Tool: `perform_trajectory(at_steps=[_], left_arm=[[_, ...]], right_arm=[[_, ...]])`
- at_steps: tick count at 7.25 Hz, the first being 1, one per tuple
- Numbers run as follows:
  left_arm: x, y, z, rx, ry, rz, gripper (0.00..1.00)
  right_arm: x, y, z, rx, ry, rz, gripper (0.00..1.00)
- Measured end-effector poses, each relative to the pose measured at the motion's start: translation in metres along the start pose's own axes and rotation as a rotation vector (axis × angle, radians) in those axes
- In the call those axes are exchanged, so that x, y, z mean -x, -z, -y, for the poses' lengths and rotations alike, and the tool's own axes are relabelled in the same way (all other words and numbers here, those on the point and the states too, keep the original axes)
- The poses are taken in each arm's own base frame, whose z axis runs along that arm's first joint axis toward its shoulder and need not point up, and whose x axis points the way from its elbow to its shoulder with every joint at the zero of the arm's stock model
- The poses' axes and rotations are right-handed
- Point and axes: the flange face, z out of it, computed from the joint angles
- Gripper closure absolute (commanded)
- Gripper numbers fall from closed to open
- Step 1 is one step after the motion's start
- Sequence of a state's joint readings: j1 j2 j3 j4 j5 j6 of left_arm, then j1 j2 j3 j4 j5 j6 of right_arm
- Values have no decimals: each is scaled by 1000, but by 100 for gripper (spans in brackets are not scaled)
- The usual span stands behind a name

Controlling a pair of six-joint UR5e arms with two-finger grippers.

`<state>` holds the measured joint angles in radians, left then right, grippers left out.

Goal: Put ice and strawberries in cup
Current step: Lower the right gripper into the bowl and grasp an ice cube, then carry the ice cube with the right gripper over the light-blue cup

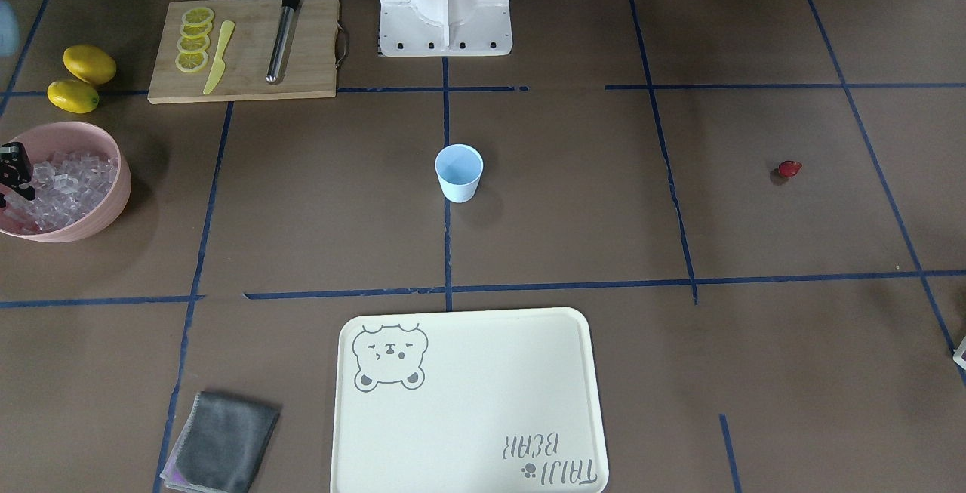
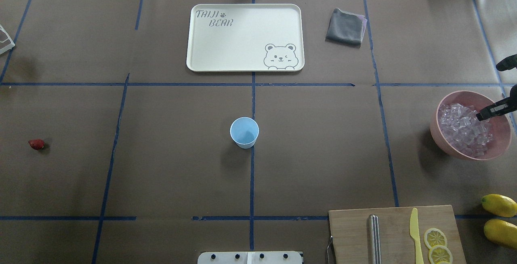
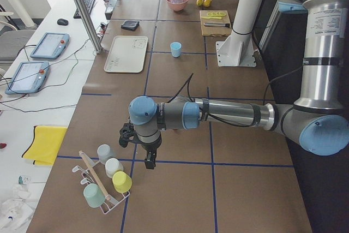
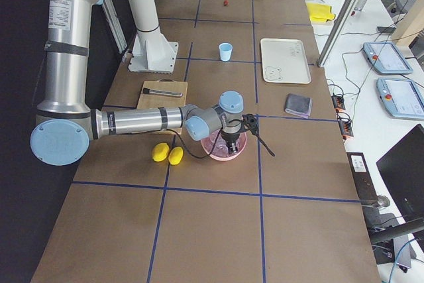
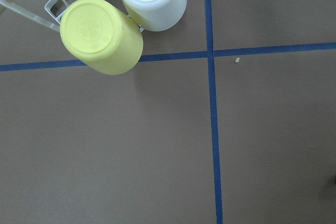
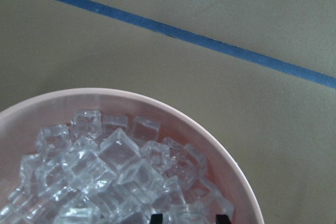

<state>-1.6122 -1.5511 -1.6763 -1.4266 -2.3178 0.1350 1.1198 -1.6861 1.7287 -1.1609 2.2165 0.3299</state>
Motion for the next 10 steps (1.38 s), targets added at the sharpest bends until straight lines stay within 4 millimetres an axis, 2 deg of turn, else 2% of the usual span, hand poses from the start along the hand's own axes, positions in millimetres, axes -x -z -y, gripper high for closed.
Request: perform_trajectory(at_steps=[1,4,6,8,9,10], left_arm=[[0,0,0,0,0,0,0],[0,0,1,-1,-1,0,0],[0,0,1,0,0,0,0],[0,0,0,1,1,0,0],[0,0,0,1,1,0,0],[0,0,0,1,1,-2,0]], right_arm=[[0,0,-1,-1,0,-1,100],[5,7,-1,-12,9,8,100],[12,30,1,-40,11,34,100],[21,79,7,-78,-19,63,100],[38,111,16,-89,-32,67,100],[65,143,35,-87,-43,68,100]])
